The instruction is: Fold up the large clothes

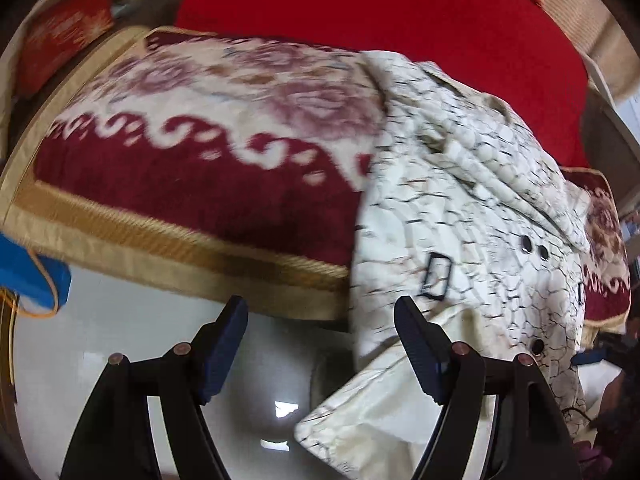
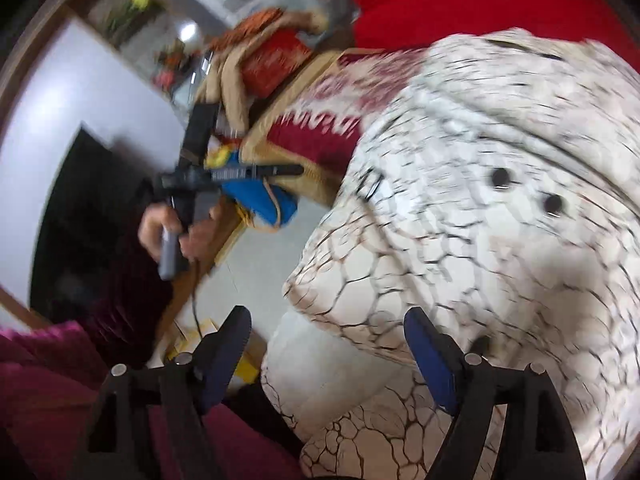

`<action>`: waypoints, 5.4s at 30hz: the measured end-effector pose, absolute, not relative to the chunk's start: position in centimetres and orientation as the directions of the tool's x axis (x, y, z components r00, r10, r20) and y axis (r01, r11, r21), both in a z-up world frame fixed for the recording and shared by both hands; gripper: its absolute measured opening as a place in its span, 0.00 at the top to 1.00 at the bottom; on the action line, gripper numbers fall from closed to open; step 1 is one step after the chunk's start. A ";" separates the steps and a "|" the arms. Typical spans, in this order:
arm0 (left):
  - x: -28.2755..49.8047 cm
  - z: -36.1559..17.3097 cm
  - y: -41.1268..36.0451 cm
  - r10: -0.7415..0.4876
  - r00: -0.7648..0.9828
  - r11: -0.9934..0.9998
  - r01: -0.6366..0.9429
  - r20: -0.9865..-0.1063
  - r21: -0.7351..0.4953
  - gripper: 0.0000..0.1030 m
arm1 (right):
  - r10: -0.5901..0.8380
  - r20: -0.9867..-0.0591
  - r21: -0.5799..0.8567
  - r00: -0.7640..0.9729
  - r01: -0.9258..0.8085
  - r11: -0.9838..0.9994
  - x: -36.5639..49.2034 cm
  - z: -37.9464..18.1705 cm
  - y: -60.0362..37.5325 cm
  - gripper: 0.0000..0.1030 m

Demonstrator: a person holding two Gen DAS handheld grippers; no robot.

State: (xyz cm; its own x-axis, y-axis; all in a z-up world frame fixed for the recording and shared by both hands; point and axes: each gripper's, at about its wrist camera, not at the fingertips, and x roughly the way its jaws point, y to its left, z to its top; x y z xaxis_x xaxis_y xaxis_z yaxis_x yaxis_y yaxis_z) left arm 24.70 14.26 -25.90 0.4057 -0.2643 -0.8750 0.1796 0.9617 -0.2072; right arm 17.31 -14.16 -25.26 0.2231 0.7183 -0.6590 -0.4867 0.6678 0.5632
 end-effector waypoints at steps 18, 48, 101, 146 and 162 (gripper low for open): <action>22.1 -29.0 17.9 -0.317 0.382 0.948 0.126 -0.868 -0.291 0.26 | 0.352 -0.847 0.049 0.399 -0.601 0.798 18.7 -30.0 -4.2 0.53; 21.0 -32.8 14.5 -0.392 0.265 0.913 0.231 -0.881 -0.337 0.24 | 0.602 -0.704 0.568 0.376 -0.212 0.796 6.3 -24.8 -26.8 0.20; 18.0 -40.1 16.8 -0.917 0.147 0.398 0.373 -0.370 -0.838 0.91 | 0.610 -0.612 0.715 0.504 0.024 0.698 5.5 -33.0 -32.4 0.75; 19.7 -27.8 9.8 -0.808 0.189 0.570 0.495 -0.559 -0.656 0.94 | 0.639 -0.653 0.652 0.407 -0.126 0.748 11.7 -28.9 -28.7 0.94; 33.0 -17.9 6.6 -0.854 0.257 0.512 0.569 -0.452 -0.644 0.95 | 0.531 -0.487 0.698 0.694 -0.056 0.714 22.6 -19.7 -39.3 0.95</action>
